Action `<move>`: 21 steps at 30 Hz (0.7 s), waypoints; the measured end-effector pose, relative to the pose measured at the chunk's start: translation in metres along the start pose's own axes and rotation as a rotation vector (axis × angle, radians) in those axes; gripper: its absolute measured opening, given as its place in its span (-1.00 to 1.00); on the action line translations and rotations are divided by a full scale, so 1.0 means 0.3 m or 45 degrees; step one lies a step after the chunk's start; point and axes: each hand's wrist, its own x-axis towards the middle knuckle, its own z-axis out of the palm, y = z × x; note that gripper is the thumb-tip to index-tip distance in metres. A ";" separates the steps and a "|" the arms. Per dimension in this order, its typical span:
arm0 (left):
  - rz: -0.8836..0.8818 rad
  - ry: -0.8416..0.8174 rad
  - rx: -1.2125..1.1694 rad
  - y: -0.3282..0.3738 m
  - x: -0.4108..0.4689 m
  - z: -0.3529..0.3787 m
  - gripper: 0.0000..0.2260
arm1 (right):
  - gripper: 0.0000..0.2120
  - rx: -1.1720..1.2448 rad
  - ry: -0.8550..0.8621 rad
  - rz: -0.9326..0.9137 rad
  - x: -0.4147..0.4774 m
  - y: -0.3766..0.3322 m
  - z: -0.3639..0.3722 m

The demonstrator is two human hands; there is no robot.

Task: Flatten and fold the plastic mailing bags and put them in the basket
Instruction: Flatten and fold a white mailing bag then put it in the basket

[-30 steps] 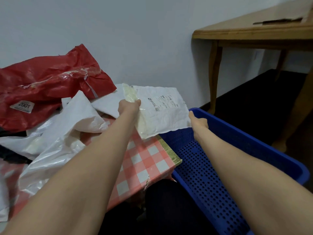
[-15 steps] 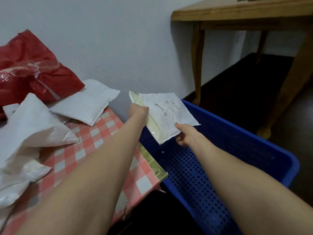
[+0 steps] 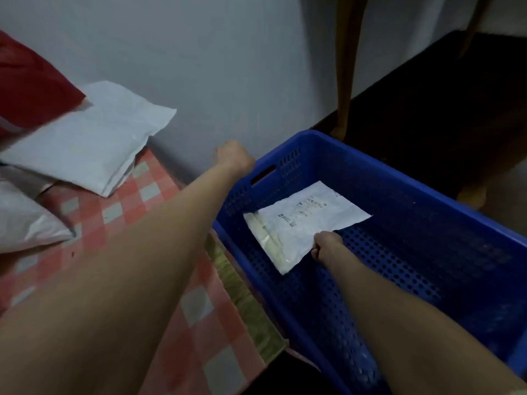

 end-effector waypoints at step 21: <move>0.075 0.052 0.101 -0.059 0.004 -0.051 -0.56 | -0.51 -0.317 -0.028 -0.253 -0.026 -0.025 0.151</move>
